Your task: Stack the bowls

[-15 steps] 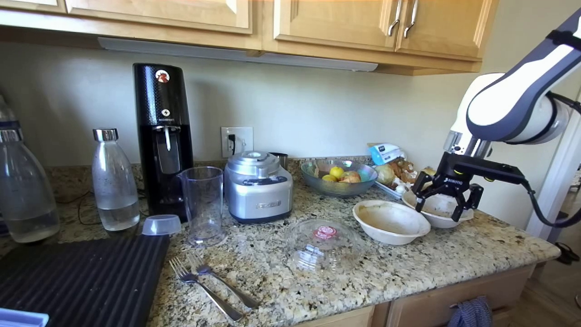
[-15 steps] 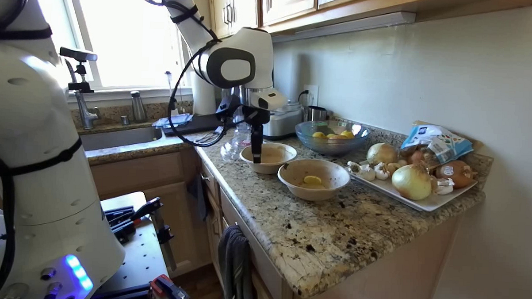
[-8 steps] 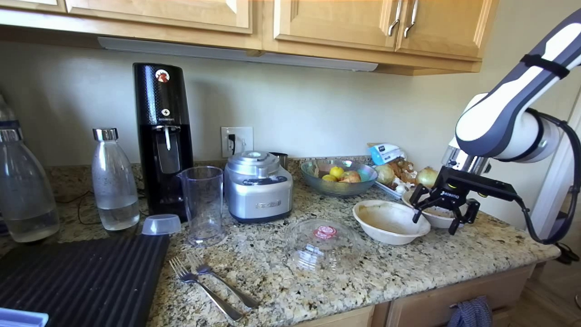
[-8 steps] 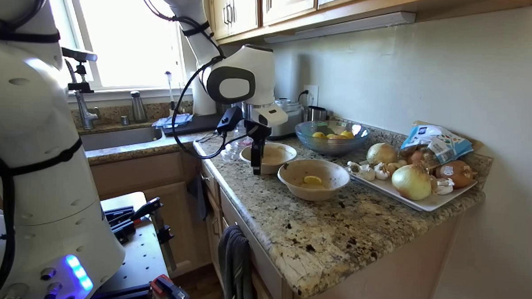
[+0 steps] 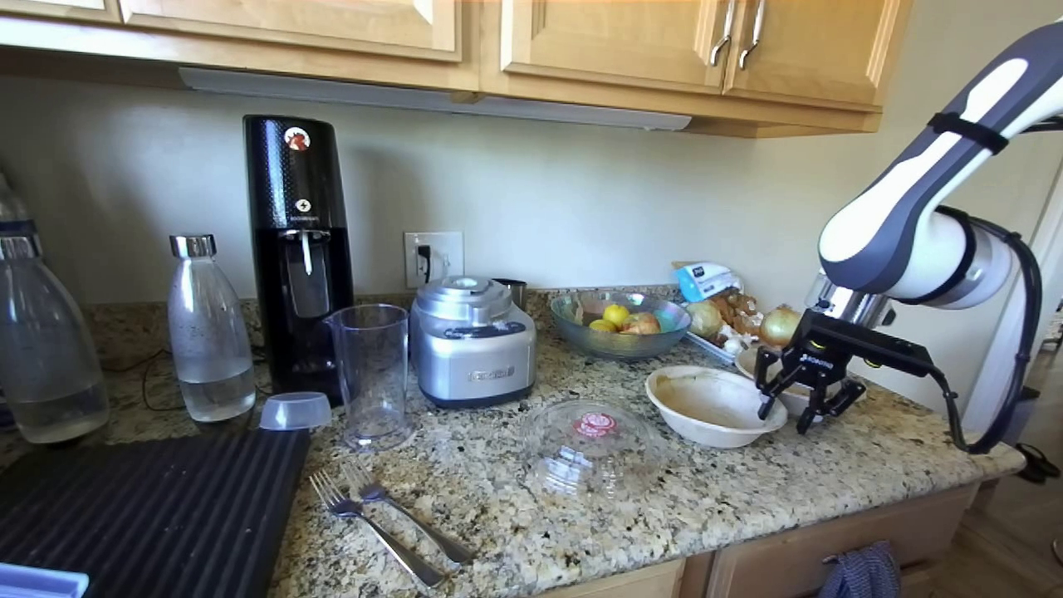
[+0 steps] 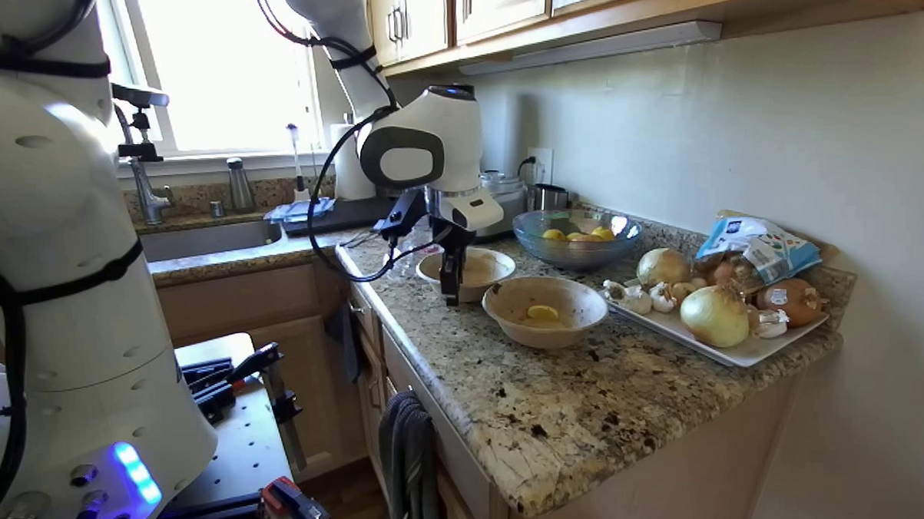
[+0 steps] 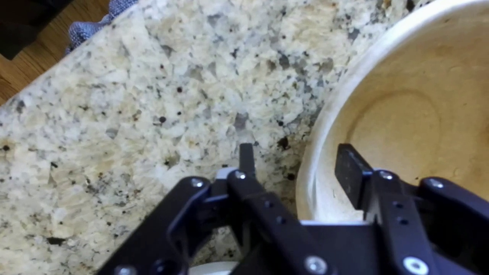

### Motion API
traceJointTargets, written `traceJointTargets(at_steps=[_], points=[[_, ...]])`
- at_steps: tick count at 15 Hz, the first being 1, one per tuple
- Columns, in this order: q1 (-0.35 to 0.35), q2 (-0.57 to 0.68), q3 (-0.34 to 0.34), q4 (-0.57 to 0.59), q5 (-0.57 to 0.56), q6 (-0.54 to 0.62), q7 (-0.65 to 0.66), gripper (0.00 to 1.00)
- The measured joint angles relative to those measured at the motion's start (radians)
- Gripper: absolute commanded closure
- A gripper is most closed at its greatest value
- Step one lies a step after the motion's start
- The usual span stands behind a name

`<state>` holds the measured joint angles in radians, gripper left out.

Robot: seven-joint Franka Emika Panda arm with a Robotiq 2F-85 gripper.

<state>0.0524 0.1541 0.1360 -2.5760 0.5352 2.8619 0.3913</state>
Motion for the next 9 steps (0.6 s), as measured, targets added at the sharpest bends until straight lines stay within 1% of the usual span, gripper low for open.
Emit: traceJointTargets(at_steps=[3, 4, 5, 7, 8, 9], points=[[0.0, 0.007, 0.005, 0.006, 0.016, 0.003, -0.005, 0.92], [0.0, 0.007, 0.008, 0.007, 0.024, 0.004, -0.012, 0.92], [0.0, 0.007, 0.012, 0.009, 0.03, 0.005, -0.02, 0.95], [-0.001, 0.005, 0.022, 0.013, 0.054, 0.021, -0.041, 0.92], [-0.002, 0.002, 0.031, 0.016, 0.077, 0.026, -0.063, 0.94], [-0.003, -0.003, 0.04, 0.019, 0.105, 0.029, -0.088, 0.93]])
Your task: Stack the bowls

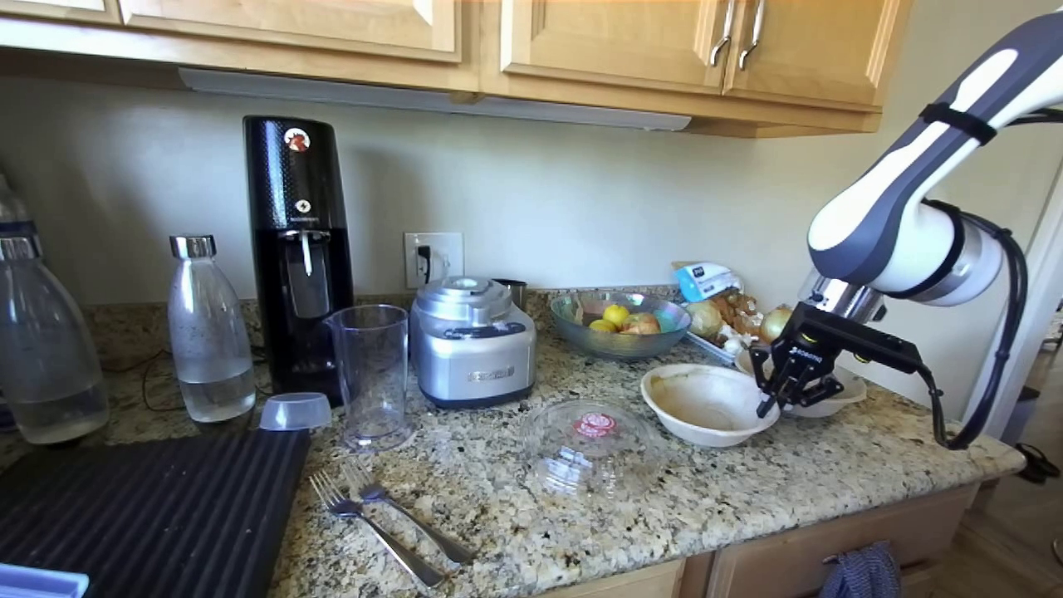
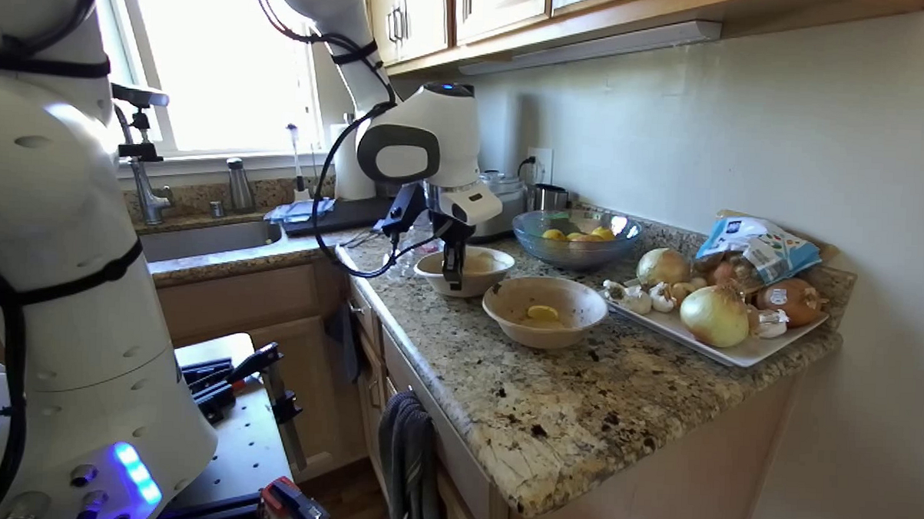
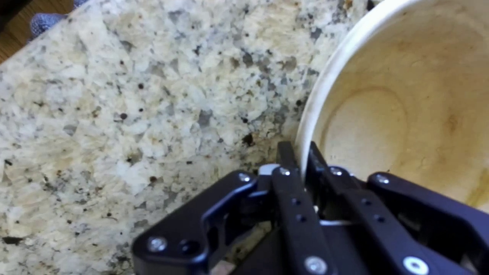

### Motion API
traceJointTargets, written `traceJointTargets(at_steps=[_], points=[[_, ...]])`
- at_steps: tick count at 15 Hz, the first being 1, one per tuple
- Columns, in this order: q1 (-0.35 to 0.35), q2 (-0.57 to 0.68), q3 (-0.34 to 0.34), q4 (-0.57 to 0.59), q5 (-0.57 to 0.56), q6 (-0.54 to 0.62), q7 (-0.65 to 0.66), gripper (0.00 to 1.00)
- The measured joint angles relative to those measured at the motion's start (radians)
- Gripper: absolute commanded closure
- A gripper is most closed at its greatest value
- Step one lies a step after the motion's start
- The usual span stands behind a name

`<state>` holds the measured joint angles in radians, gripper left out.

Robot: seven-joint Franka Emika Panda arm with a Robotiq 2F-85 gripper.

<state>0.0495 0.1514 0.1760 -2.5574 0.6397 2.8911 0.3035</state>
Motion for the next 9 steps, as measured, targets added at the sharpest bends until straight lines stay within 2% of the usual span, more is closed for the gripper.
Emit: traceJointTargets(at_steps=[2, 5, 9], points=[[-0.002, -0.015, 0.023, 0.004, 0.072, 0.001, -0.068, 0.92], [-0.011, -0.061, 0.06, 0.006, 0.244, -0.001, -0.224, 0.92], [-0.015, -0.158, 0.065, 0.003, 0.472, -0.016, -0.441, 0.93]])
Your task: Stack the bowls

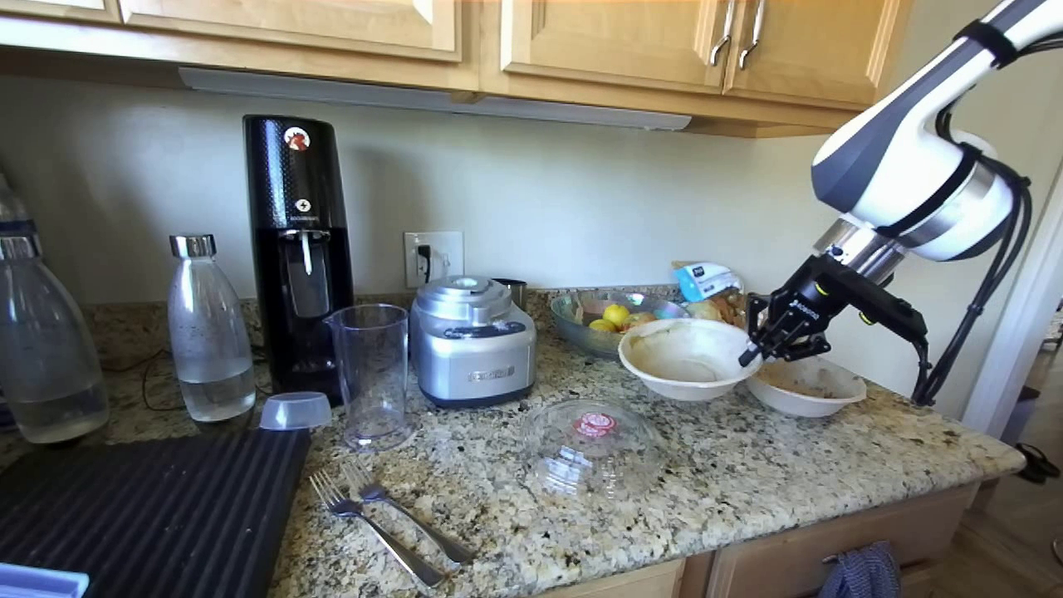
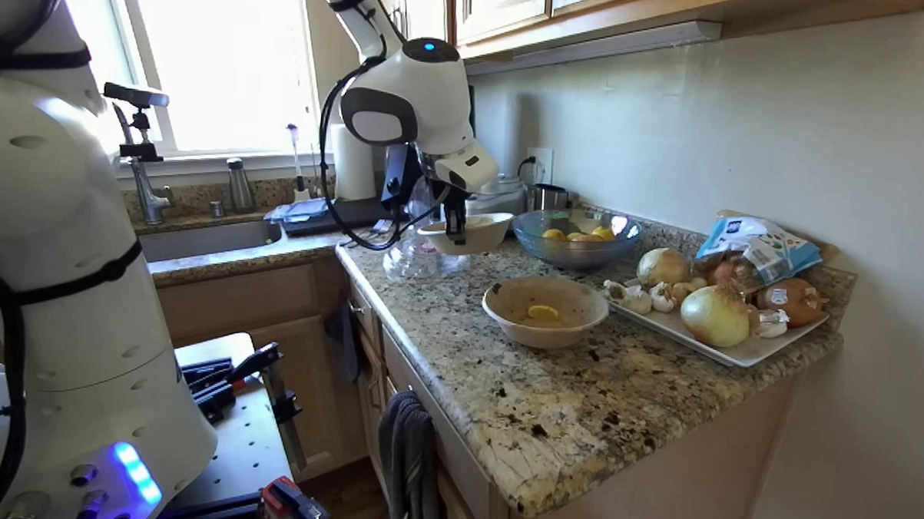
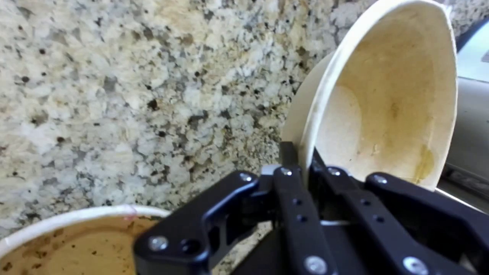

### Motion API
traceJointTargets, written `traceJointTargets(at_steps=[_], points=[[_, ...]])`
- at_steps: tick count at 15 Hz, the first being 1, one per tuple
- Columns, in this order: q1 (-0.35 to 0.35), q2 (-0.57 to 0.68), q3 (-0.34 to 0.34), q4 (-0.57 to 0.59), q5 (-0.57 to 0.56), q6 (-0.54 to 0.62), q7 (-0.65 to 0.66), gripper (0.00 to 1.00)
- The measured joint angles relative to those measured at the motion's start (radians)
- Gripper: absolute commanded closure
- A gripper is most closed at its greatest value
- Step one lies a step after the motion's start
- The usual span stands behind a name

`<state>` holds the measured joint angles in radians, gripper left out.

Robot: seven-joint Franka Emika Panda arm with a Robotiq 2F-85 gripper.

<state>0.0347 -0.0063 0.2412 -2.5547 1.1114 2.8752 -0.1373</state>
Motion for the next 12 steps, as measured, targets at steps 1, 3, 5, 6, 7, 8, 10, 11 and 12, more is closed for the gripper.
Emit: traceJointTargets(at_steps=[1, 3, 5, 6, 7, 8, 10, 11, 12], points=[[-0.002, -0.025, -0.005, -0.003, 0.043, -0.007, -0.044, 0.92], [-0.008, -0.073, -0.019, -0.016, 0.1, -0.021, -0.105, 0.93], [-0.014, -0.115, -0.039, -0.038, 0.12, -0.024, -0.133, 0.93], [-0.017, -0.133, -0.048, -0.051, 0.121, -0.024, -0.136, 0.93], [-0.022, -0.152, -0.056, -0.065, 0.121, -0.024, -0.138, 0.93], [-0.026, -0.169, -0.065, -0.08, 0.121, -0.024, -0.139, 0.93], [-0.031, -0.198, -0.079, -0.111, 0.114, -0.024, -0.14, 0.93], [-0.035, -0.208, -0.083, -0.127, 0.109, -0.024, -0.14, 0.93], [-0.038, -0.217, -0.085, -0.14, 0.105, -0.024, -0.14, 0.93]])
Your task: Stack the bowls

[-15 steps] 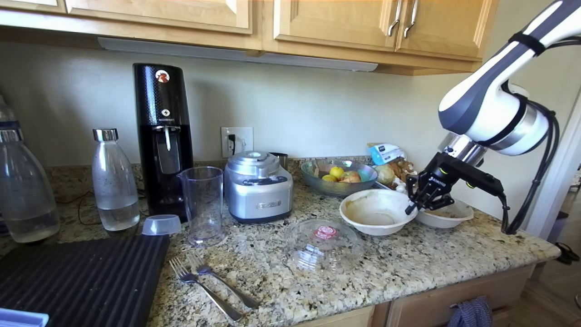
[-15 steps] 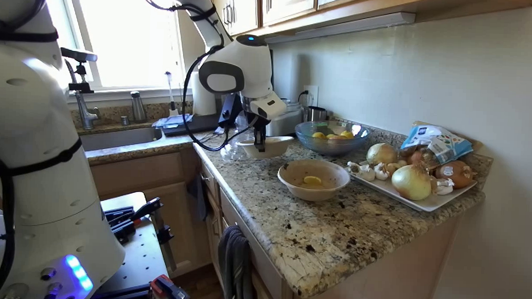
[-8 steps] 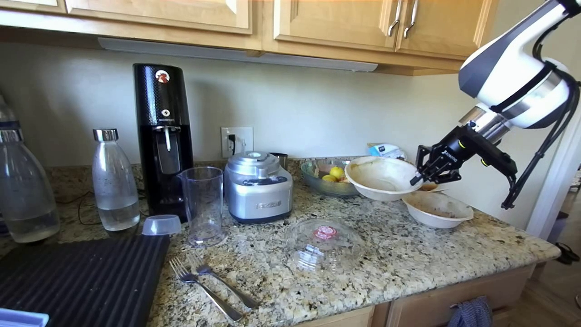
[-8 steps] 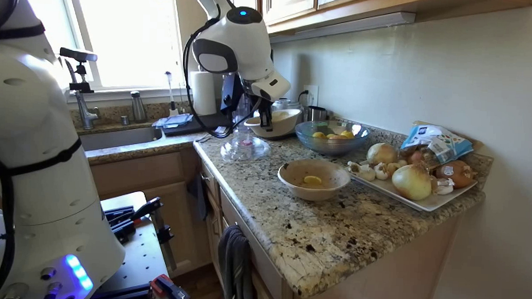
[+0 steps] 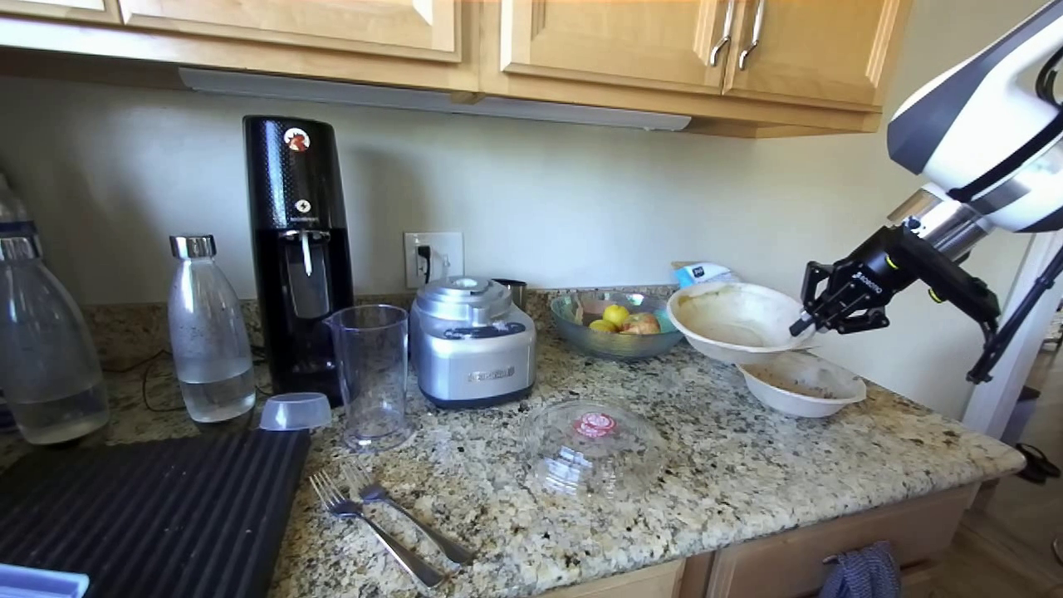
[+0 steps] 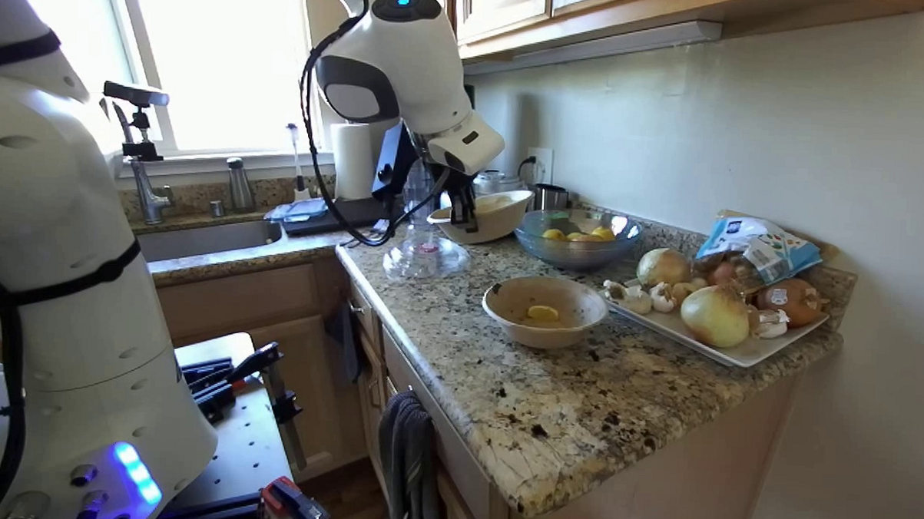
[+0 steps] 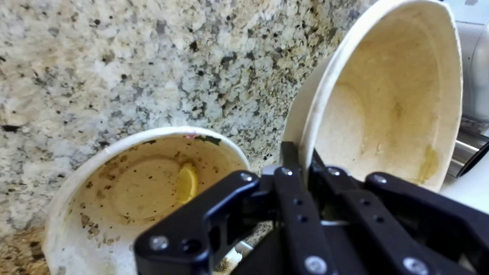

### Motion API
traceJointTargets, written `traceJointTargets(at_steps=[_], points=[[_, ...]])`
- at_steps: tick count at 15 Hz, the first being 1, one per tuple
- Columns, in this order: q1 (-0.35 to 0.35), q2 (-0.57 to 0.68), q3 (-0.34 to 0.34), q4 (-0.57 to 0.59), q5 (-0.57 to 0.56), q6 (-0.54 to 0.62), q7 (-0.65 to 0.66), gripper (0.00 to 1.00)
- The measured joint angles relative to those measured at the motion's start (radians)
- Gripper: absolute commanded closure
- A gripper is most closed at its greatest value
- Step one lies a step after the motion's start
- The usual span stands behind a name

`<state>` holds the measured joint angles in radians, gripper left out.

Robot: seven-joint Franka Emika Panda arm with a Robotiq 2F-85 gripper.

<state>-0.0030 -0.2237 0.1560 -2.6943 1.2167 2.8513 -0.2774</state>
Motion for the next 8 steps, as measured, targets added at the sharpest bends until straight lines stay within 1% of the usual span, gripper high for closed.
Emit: traceJointTargets(at_steps=[5, 8], points=[[-0.001, -0.01, -0.001, -0.013, -0.002, 0.0, 0.0, 0.93], [0.0, -0.008, 0.0, -0.012, -0.002, 0.0, 0.0, 0.96]])
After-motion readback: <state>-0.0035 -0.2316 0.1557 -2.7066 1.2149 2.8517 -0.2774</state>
